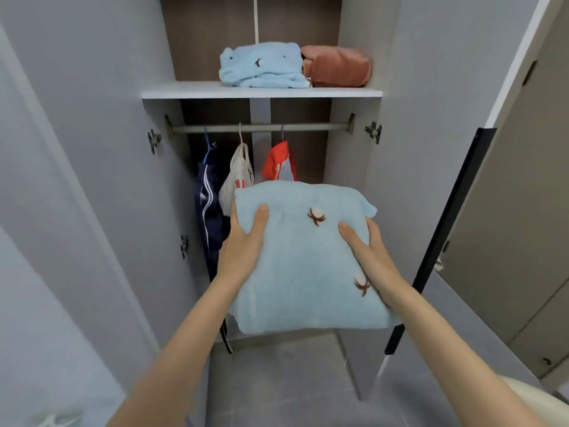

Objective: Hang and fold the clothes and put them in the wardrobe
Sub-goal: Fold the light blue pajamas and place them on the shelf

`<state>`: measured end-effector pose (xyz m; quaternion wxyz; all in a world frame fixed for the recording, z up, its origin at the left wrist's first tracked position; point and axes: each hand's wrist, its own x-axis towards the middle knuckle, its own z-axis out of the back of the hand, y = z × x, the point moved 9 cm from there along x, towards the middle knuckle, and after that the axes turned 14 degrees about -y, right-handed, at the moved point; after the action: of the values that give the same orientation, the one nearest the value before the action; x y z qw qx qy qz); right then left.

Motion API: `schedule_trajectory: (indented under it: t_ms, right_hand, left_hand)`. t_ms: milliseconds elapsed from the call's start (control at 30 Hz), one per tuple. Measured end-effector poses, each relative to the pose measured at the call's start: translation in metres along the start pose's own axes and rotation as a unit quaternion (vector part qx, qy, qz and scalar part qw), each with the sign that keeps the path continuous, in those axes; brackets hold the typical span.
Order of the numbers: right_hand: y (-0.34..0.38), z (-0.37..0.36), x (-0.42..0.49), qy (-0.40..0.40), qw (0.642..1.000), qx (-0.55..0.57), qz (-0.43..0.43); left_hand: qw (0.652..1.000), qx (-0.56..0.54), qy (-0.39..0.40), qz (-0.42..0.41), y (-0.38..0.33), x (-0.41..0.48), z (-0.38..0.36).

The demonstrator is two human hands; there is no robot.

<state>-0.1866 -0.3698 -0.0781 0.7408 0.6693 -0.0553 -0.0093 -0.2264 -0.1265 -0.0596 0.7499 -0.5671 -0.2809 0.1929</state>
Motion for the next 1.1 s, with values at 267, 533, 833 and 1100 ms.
schedule_trajectory:
  t_ms: [267, 533, 833, 1100]
  right_hand:
    - [0.102, -0.037, 0.115, 0.037, 0.995, 0.017, 0.088]
    - [0.223, -0.106, 0.211, 0.100, 0.979, 0.021, 0.179]
    - [0.318, -0.241, 0.288, 0.165, 0.954, -0.006, 0.249]
    - [0.381, -0.354, 0.349, 0.221, 0.934, 0.002, 0.282]
  left_hand:
    - [0.994, -0.081, -0.039, -0.065, -0.086, 0.108, -0.013]
    - [0.981, -0.127, -0.092, -0.112, -0.164, 0.216, 0.011]
    - [0.955, -0.110, -0.219, -0.167, -0.196, 0.327, 0.087]
    - [0.930, -0.108, -0.293, -0.192, -0.222, 0.409, 0.137]
